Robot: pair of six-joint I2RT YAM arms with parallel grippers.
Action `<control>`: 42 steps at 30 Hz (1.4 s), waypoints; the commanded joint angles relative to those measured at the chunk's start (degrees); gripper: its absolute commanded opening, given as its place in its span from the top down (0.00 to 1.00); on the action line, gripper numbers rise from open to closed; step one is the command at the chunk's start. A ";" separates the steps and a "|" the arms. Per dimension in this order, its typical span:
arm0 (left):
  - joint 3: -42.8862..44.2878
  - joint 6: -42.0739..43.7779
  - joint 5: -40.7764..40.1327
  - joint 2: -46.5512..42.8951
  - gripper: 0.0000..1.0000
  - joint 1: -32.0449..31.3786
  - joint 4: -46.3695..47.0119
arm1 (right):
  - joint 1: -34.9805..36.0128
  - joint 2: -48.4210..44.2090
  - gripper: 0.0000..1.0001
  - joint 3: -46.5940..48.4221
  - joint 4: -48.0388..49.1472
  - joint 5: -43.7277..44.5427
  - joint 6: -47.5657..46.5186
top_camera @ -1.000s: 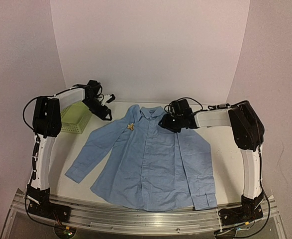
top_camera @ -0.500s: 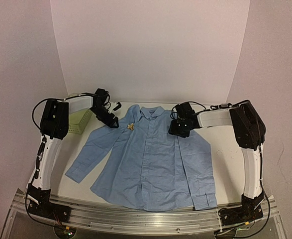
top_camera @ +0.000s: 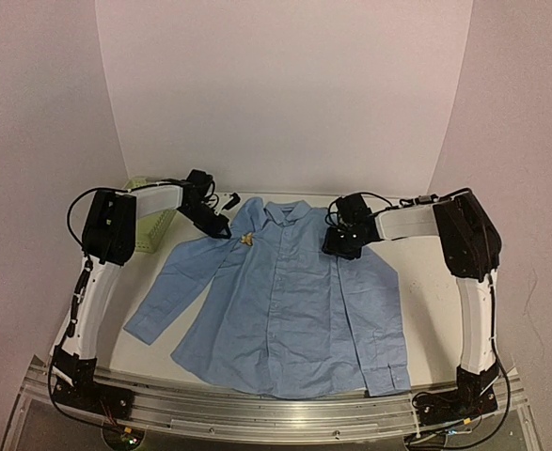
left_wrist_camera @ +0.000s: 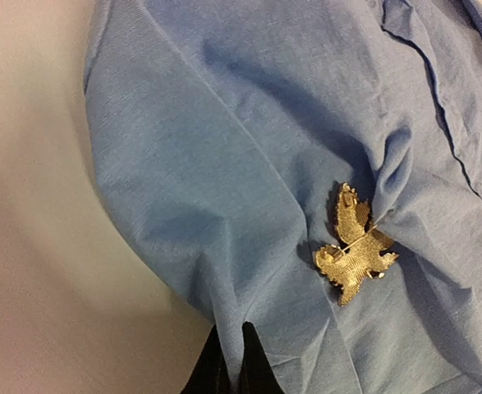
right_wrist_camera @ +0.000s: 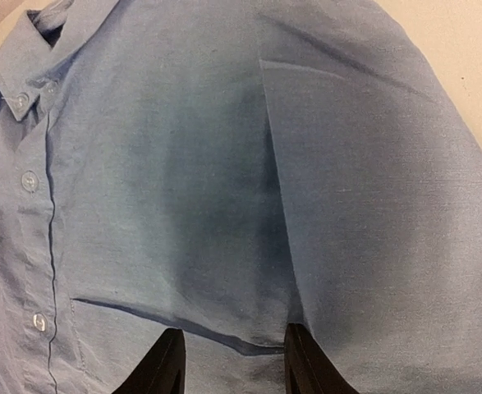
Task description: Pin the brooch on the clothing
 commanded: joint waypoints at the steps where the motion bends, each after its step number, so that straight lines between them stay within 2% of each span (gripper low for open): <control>1: 0.94 -1.85 1.59 -3.78 1.00 2.77 -2.48 | -1.62 3.69 0.60 1.27 -0.71 -1.51 0.58; 9: 1.00 3.01 -0.58 -15.43 1.00 3.06 -10.25 | -2.55 6.78 0.60 3.36 -0.80 -2.28 -0.54; 17: 1.62 5.14 0.72 -18.68 1.00 0.00 -18.89 | -3.04 9.55 0.60 4.73 -0.78 -4.33 0.53; 24: -5.76 6.80 -6.88 -17.21 1.00 1.41 -12.69 | -3.03 9.38 0.59 4.73 -0.80 -5.19 0.42; 37: -1.22 5.59 -15.47 -6.14 1.00 2.65 -2.14 | -3.04 8.17 0.58 2.58 -0.71 -4.95 0.10; 42: -0.69 3.75 -15.40 -4.11 0.98 2.76 1.30 | -3.07 7.95 0.56 3.95 -0.73 -6.82 -2.61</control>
